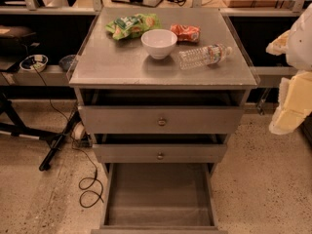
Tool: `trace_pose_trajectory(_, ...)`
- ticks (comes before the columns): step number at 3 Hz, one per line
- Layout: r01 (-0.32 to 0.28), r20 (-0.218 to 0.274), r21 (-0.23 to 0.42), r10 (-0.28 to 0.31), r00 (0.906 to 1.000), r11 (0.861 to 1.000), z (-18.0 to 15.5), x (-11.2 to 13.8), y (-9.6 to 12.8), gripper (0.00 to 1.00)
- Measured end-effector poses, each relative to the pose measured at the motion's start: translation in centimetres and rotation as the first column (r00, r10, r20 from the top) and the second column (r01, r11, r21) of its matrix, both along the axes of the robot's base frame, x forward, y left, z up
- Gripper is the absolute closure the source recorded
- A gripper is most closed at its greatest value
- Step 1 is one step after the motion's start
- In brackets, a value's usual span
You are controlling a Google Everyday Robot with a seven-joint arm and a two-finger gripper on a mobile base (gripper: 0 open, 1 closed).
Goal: Place water bottle into bottom drawer
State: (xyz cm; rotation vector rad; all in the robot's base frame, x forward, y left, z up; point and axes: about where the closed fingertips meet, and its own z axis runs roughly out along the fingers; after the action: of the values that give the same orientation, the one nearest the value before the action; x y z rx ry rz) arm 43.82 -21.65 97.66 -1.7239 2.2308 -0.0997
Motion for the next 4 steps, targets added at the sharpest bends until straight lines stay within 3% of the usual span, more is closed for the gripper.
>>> trace_pose_trajectory(1, 0.000, 0.000, 0.000, 0.000, 1.0000, 1.000, 0.0, 0.0, 0.0, 0.00)
trace_pose_trajectory(2, -0.041, 0.031, 0.049, 0.040, 0.9987, 0.998, 0.4, 0.6, 0.2, 0.00)
trace_pose_trajectory(3, -0.111, 0.108, 0.153, 0.095, 0.9896, 0.982, 1.2, 2.0, 0.5, 0.00)
trace_pose_trajectory(4, -0.167, 0.161, 0.217, 0.134, 0.9779, 0.962, 1.7, 3.6, 1.3, 0.00)
